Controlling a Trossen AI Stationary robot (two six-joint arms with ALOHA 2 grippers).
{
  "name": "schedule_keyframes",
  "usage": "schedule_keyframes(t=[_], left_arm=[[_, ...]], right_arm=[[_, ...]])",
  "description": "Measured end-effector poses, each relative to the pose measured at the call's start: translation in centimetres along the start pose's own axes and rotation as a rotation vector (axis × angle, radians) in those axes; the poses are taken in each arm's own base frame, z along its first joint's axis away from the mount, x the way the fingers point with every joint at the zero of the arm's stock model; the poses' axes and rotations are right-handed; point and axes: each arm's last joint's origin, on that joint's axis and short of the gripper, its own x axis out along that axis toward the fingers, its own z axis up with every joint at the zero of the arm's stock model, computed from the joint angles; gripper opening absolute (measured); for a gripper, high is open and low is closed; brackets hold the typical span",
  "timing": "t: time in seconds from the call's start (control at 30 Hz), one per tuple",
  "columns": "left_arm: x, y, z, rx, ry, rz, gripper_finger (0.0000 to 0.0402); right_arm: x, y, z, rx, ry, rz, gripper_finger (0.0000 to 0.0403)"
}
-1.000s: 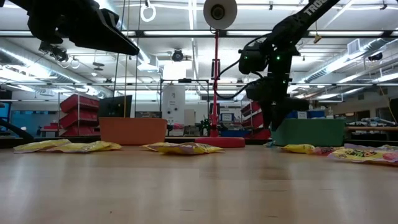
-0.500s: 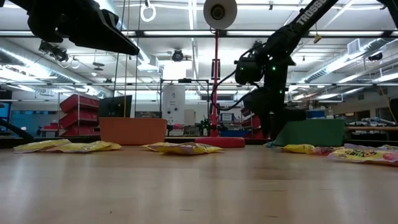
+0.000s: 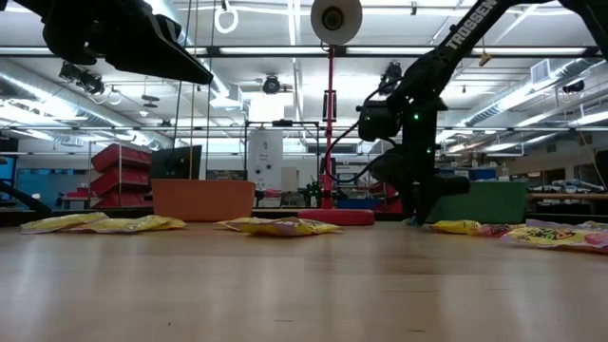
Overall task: Sort candy
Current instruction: Put the small blue candy into the green bin
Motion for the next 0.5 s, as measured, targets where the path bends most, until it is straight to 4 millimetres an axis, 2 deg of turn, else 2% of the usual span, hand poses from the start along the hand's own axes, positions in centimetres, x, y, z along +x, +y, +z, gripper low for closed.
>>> schedule_keyframes(t=[0.23,0.5], left_arm=[[0.00,0.00,0.00,0.001,0.000,0.000,0.0088],[0.00,0.00,0.00,0.003,0.000,0.000,0.0088]], right_arm=[[0.01,-0.03,-0.07,0.002,0.001,0.002,0.0124],[0.03,-0.01,-0.09,0.003,0.002,0.006,0.0053]])
